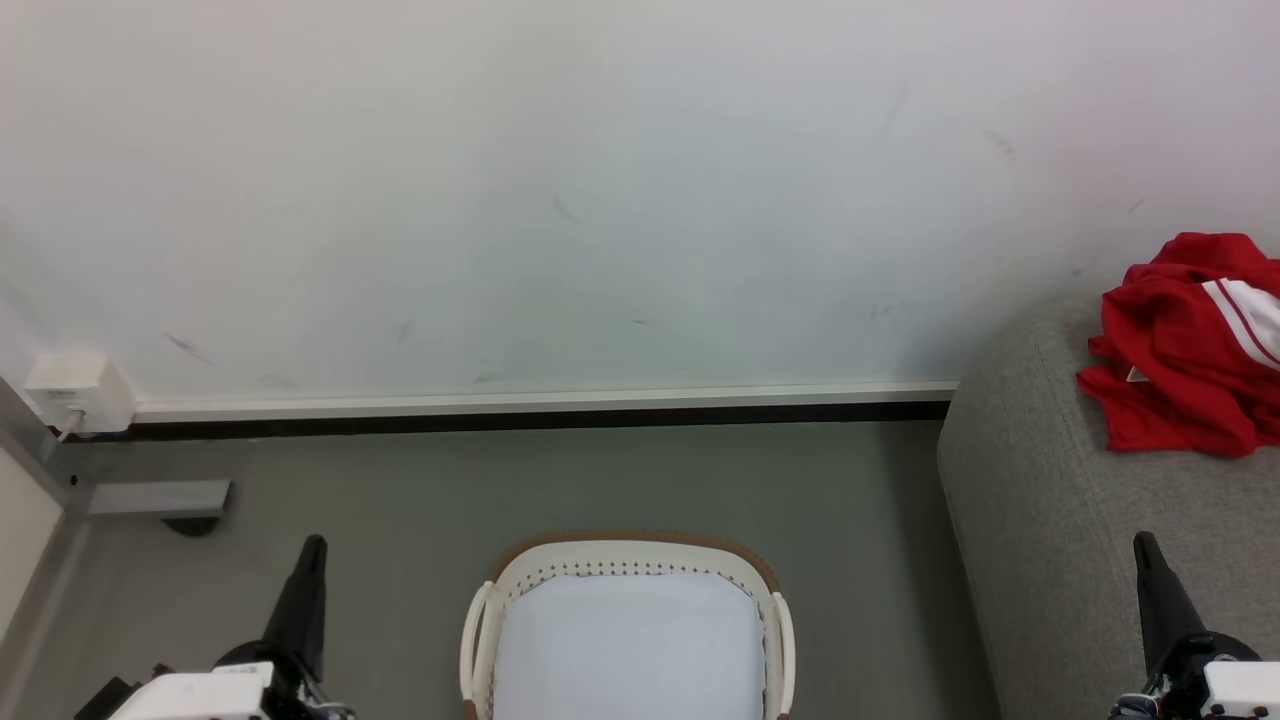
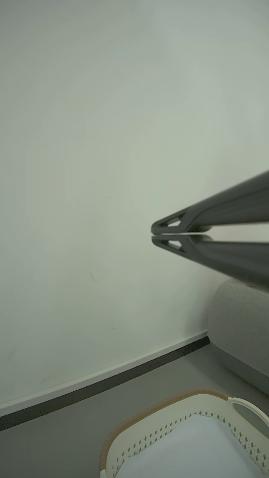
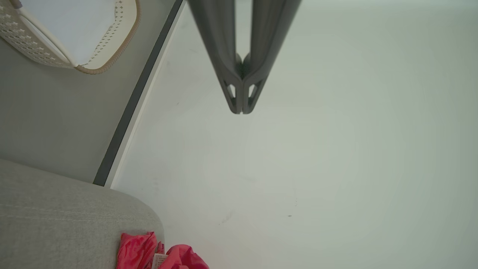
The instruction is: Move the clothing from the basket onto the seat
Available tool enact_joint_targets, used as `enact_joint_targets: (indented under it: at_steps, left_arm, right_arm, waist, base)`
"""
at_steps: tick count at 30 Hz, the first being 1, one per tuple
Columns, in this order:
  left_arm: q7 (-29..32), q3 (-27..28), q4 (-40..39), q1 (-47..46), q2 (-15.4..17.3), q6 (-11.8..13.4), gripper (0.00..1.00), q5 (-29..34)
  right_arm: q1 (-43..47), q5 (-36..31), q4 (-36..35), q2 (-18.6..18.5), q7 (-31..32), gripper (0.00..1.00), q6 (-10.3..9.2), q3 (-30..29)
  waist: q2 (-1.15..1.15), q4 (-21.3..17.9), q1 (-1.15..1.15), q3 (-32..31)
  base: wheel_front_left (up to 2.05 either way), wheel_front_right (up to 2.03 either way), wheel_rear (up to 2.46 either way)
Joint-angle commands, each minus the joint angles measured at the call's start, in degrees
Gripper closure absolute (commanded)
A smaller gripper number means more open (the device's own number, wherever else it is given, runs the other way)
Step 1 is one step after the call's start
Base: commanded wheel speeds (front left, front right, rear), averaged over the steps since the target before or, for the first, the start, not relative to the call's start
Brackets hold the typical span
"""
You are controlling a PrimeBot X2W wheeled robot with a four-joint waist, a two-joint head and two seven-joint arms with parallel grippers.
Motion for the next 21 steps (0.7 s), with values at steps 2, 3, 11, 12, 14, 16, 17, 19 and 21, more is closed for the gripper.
enact_joint_targets:
  at_steps: [2, 3, 11, 12, 14, 16, 17, 19, 21]
  left_arm:
    - [0.2, 0.1, -0.2, -0.5, 0.4, -0.3, 1.00, -0.8]
    - [0.2, 0.1, -0.2, -0.5, 0.4, -0.3, 1.00, -0.8]
    - [0.2, 0.1, -0.2, -0.5, 0.4, -0.3, 1.00, -0.8]
    - [0.2, 0.1, -0.2, -0.5, 0.4, -0.3, 1.00, -0.8]
    - [0.2, 0.1, -0.2, -0.5, 0.4, -0.3, 1.00, -0.8]
    - [0.2, 0.1, -0.2, -0.5, 0.4, -0.3, 1.00, -0.8]
    - [0.2, 0.1, -0.2, -0.5, 0.4, -0.3, 1.00, -0.8]
    - [0.2, 0.1, -0.2, -0.5, 0.4, -0.3, 1.00, -0.8]
    - [0.2, 0.1, -0.2, -0.5, 0.4, -0.3, 1.00, -0.8]
  right_arm:
    - [-0.7, 0.1, -0.3, -0.5, 0.2, 1.00, -0.12, -0.2]
    - [-0.7, 0.1, -0.3, -0.5, 0.2, 1.00, -0.12, -0.2]
    - [-0.7, 0.1, -0.3, -0.5, 0.2, 1.00, -0.12, -0.2]
    - [-0.7, 0.1, -0.3, -0.5, 0.2, 1.00, -0.12, -0.2]
    - [-0.7, 0.1, -0.3, -0.5, 0.2, 1.00, -0.13, -0.2]
    - [-0.7, 0.1, -0.3, -0.5, 0.2, 1.00, -0.12, -0.2]
    - [-0.7, 0.1, -0.3, -0.5, 0.2, 1.00, -0.12, -0.2]
    - [-0.7, 0.1, -0.3, -0.5, 0.2, 1.00, -0.12, -0.2]
    - [-0.7, 0.1, -0.3, -0.5, 0.2, 1.00, -0.12, -0.2]
  waist:
    - [0.00, 0.0, 0.00, 0.0]
    - [0.00, 0.0, 0.00, 0.0]
    - [0.00, 0.0, 0.00, 0.0]
    - [0.00, 0.0, 0.00, 0.0]
    - [0.00, 0.0, 0.00, 0.0]
    - [0.00, 0.0, 0.00, 0.0]
    - [0.00, 0.0, 0.00, 0.0]
    - [0.00, 0.0, 0.00, 0.0]
    - [0.00, 0.0, 0.00, 0.0]
  base:
    - [0.00, 0.00, 0.00]
    - [0.00, 0.00, 0.00]
    - [0.00, 0.00, 0.00]
    - [0.00, 0.00, 0.00]
    - [0.00, 0.00, 0.00]
    - [0.00, 0.00, 0.00]
    - [0.00, 0.00, 0.00]
    - [0.00, 0.00, 0.00]
    - [0.00, 0.00, 0.00]
